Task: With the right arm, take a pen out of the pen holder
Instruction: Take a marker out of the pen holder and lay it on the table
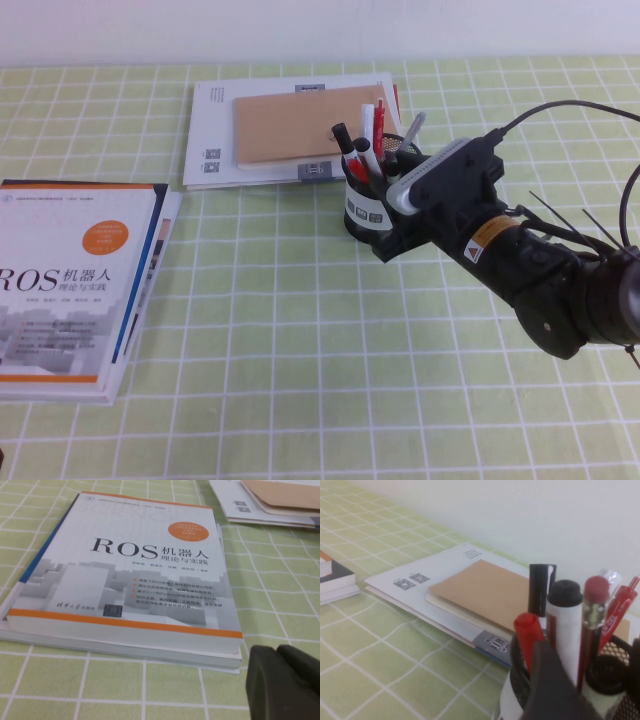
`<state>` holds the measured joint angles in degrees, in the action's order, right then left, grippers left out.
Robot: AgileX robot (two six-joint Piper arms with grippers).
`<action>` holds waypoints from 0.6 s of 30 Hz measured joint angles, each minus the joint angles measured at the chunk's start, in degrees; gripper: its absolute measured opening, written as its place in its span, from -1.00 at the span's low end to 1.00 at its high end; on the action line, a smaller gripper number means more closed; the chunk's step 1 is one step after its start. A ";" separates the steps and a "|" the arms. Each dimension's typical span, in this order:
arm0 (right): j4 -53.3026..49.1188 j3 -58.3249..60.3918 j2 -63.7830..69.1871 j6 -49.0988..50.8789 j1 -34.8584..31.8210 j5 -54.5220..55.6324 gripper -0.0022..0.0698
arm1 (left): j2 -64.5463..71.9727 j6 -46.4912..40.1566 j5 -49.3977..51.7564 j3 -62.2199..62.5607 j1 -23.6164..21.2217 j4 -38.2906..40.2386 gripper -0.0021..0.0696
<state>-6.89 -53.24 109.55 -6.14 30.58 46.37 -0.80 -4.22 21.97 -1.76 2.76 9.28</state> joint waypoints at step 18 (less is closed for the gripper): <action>0.00 0.00 0.00 -4.85 0.00 -0.44 -0.22 | 0.00 0.00 0.00 0.00 0.00 0.00 -0.96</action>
<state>-6.89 -53.24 109.55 -10.99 30.58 45.93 -0.80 -4.22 21.97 -1.76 2.76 9.28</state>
